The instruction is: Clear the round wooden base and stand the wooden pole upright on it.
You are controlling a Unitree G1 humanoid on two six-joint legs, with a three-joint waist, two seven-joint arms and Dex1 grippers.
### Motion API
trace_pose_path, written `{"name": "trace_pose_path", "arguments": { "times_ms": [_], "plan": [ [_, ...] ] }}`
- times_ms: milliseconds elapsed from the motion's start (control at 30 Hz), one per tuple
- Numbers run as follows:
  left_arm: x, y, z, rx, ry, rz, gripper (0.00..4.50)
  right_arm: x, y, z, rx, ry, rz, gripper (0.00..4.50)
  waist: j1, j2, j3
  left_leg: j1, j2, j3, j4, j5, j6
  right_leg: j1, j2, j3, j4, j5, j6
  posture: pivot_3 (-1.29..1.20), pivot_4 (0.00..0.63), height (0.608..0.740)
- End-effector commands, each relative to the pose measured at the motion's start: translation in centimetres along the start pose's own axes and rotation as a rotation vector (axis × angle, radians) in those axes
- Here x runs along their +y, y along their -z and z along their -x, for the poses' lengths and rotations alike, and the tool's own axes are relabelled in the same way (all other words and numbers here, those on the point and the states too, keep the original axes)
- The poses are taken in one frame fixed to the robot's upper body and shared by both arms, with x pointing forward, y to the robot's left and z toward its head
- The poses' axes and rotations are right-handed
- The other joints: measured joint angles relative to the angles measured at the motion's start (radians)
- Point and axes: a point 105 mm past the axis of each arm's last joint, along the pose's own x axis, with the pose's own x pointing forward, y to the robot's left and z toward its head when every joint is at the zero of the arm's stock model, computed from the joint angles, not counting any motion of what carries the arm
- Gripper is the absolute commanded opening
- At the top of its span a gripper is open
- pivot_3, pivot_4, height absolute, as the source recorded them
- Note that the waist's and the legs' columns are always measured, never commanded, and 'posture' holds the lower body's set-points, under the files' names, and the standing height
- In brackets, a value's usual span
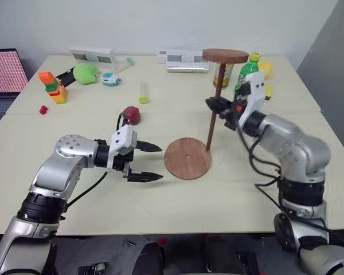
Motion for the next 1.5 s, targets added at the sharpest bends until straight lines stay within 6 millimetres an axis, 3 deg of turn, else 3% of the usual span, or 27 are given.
{"name": "trace_pose_path", "arguments": {
  "times_ms": [33, 300, 633, 1067, 1500],
  "plan": [
    [-0.1, -1.1, 0.3, -0.022, -0.020, -0.040, 4.50, 3.3, -0.3, -0.6, -0.126, -0.059, 0.135, 0.26, -0.001, 0.000, 0.000, 0.000, 0.000, 0.000, 0.000, 0.000, 0.000, 0.000, 0.000, 0.000, 0.000, 0.000, 0.000, 0.00, 0.150, 0.740],
    [-0.1, -1.3, 0.9, -0.009, -0.028, -0.036, 4.50, 4.8, 0.7, -1.4, -0.187, -0.092, 0.125, 0.26, -0.001, 0.000, 0.000, 0.000, 0.000, 0.000, 0.000, 0.002, -0.004, 0.000, 0.000, 0.000, 0.000, 0.000, 0.000, 0.00, 0.150, 0.740],
    [-0.3, -1.1, 1.1, 0.002, -0.029, -0.027, 4.50, 7.3, 2.0, -0.6, -0.151, -0.199, 0.147, 0.26, 0.000, 0.000, 0.000, 0.000, 0.000, -0.001, -0.001, 0.002, -0.004, 0.000, 0.000, 0.000, 0.000, 0.000, 0.000, 0.00, 0.150, 0.740],
    [-0.4, -1.2, 0.9, -0.001, -0.013, -0.028, 4.50, 4.7, 2.6, -0.2, -0.122, -0.111, 0.210, 0.26, 0.001, 0.000, 0.000, 0.001, 0.000, -0.001, -0.001, 0.001, -0.003, 0.001, 0.000, -0.001, 0.000, 0.000, 0.000, 0.00, 0.150, 0.740],
    [-0.4, -1.2, 1.0, 0.004, -0.002, -0.030, 4.50, 6.0, 2.6, -0.6, -0.137, -0.137, 0.168, 0.26, 0.000, 0.000, 0.000, 0.001, 0.000, -0.001, -0.001, 0.001, -0.003, 0.001, 0.000, -0.001, 0.000, 0.000, 0.000, 0.00, 0.150, 0.740]
  ]
}}
